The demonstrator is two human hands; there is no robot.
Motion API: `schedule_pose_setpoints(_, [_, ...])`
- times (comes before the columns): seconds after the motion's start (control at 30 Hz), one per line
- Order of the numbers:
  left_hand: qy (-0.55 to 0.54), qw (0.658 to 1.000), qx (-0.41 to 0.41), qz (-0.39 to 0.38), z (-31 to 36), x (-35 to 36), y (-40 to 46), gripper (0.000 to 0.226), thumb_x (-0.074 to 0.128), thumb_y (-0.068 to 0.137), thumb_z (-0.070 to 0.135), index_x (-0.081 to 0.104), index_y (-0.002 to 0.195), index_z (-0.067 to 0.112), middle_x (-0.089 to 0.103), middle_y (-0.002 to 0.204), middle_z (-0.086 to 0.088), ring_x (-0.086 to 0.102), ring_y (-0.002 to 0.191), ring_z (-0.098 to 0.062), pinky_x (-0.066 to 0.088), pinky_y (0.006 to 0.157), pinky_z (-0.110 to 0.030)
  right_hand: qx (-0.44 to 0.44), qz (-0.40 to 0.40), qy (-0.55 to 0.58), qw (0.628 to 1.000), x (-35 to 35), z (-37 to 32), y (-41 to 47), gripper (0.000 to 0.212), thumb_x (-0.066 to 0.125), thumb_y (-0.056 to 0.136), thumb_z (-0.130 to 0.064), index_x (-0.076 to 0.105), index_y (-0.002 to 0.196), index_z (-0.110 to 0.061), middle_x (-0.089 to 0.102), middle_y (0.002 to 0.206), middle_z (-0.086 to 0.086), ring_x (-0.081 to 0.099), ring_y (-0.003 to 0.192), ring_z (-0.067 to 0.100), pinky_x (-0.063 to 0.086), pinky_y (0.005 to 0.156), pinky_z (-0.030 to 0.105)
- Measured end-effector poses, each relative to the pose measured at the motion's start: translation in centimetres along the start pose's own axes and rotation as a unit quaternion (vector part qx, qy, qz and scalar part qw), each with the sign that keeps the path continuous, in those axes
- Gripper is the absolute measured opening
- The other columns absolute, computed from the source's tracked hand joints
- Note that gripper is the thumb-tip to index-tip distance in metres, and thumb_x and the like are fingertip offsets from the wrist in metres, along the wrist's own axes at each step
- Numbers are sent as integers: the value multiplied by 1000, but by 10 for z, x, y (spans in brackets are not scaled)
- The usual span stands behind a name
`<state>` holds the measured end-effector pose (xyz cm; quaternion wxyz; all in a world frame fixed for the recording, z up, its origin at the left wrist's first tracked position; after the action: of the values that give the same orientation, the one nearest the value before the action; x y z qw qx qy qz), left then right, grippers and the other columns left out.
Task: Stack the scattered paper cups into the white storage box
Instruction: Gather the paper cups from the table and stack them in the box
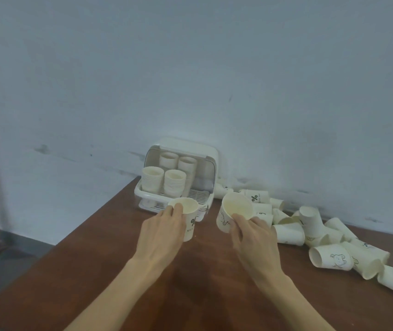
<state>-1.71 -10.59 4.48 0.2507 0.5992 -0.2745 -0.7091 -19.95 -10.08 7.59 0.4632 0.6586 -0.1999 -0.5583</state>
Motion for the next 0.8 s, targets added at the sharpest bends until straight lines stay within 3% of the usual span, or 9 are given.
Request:
schedule_pose_setpoints(0.07, [-3, 1000, -7, -3, -11, 1, 7, 11, 61, 88, 22, 51, 85, 17, 60, 71, 3, 61, 53, -21, 40, 37, -31, 4, -10, 3, 1000, 9, -4, 6, 27, 44, 86, -26, 69, 84, -16, 56, 52, -4, 51, 59, 21, 16, 60, 27])
schedule_pose_setpoints(0.17, [-5, 1000, -8, -4, -22, -1, 14, 10, 58, 90, 23, 51, 85, 16, 59, 70, 1, 60, 54, -24, 40, 38, -31, 10, -33, 36, 999, 22, -10, 12, 27, 43, 87, -25, 68, 86, -14, 57, 52, -1, 49, 59, 24, 34, 55, 30])
schedule_pose_setpoints(0.23, [-10, 1000, -7, -10, -27, -6, 18, 10, 52, 94, 24, 51, 87, 16, 61, 75, -1, 62, 59, -25, 44, 40, -33, 17, -42, 45, 998, 26, -16, 18, 22, 46, 87, -23, 66, 85, -14, 56, 52, -1, 48, 58, 24, 38, 55, 31])
schedule_pose_setpoints(0.4, [5, 999, -13, -46, -35, -13, 25, 15, 38, 100, 28, 48, 98, 17, 62, 91, 1, 63, 75, -25, 44, 51, -34, 24, -61, 44, 997, 34, -29, 31, 15, 53, 86, -22, 64, 80, -14, 56, 52, 0, 48, 57, 24, 39, 56, 30])
schedule_pose_setpoints(0.57, [28, 999, -1, -26, -46, -22, 38, 17, 62, 89, 28, 50, 84, 18, 57, 67, 4, 58, 50, -19, 27, 39, -26, 29, -81, 41, 995, 48, -43, 54, 12, 56, 86, -21, 59, 75, -17, 53, 53, -1, 50, 60, 24, 30, 51, 28])
schedule_pose_setpoints(0.63, [32, 999, -6, -16, -53, -24, 42, 18, 62, 89, 31, 51, 83, 18, 55, 64, 4, 56, 47, -19, 25, 39, -26, 33, -92, 48, 994, 58, -47, 64, 13, 58, 89, -20, 59, 76, -17, 55, 56, -1, 51, 63, 25, 30, 51, 29])
schedule_pose_setpoints(0.8, [31, 999, -25, -21, -68, -23, 51, 21, 43, 99, 36, 51, 97, 17, 61, 83, 2, 63, 68, -23, 34, 49, -31, 36, -141, 69, 987, 91, -53, 93, 23, 45, 98, -25, 59, 82, -15, 61, 66, 2, 48, 73, 24, 32, 56, 34])
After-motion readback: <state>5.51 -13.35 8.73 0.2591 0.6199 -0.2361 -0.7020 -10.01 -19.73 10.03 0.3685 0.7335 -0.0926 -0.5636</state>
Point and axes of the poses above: each hand's wrist, its own y-axis towards the middle knuckle, its own x-axis out of the palm, z = x × y, the point moved 10 cm from there along y, towards the middle knuckle
